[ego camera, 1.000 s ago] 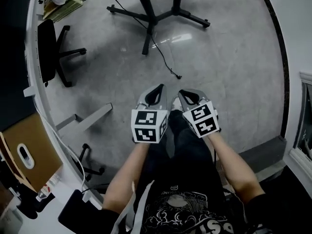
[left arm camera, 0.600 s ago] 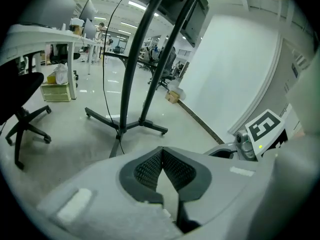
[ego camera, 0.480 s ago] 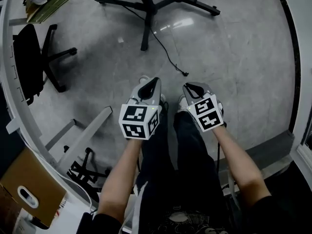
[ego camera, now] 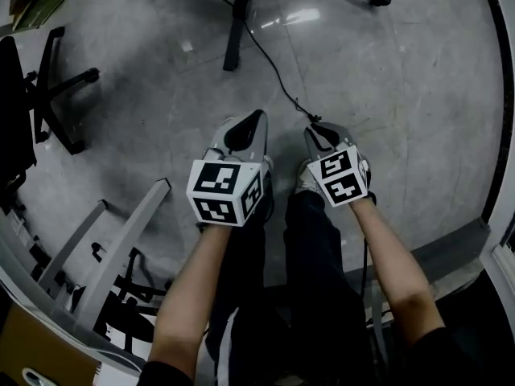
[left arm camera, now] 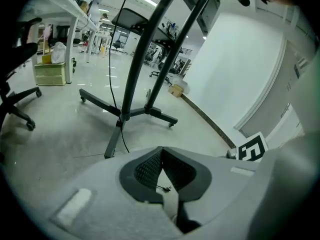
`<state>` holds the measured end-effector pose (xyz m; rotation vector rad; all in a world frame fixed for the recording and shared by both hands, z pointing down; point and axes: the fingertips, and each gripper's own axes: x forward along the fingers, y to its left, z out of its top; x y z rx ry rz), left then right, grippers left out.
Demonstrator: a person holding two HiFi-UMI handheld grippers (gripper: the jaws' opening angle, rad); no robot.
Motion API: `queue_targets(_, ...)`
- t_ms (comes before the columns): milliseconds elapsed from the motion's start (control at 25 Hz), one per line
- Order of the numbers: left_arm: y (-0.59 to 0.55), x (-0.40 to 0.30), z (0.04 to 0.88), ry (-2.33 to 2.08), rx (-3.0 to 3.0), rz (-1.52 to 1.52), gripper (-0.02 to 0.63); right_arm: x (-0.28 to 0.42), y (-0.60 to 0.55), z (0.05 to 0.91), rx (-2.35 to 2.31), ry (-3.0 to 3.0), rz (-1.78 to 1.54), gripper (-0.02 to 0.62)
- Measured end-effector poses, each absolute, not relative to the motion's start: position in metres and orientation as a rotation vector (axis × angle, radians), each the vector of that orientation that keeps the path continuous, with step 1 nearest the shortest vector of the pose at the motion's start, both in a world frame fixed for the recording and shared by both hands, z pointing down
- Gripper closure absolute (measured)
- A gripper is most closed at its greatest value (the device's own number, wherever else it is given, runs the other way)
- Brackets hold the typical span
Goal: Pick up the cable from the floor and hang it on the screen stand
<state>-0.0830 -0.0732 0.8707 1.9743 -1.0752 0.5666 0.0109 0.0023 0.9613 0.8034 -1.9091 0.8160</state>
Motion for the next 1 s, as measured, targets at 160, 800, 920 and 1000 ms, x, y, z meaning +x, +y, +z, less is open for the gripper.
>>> queue_targets(160,-0.082,-0.078,0.907,-1.067,1.985,0.586,0.606,0.015,0.011,1.016,0.789,-1.867,0.818,0.549)
queue_targets(800,-0.112,-0.056,1.007,-0.877,2.133,0.8,0.606,0.029,0.03,1.182,0.599,-1.727,0.697,0.535)
queue_targets(920,-0.115,-0.061,1.014,-0.871,2.135,0.819,0.606,0.029,0.033,1.199,0.563,-1.704,0.683,0.531)
queue_targets(1000,-0.118,-0.061,1.017,-0.856,2.153,0.839,0.606,0.029,0.036,1.208,0.531,-1.69,0.676,0.531)
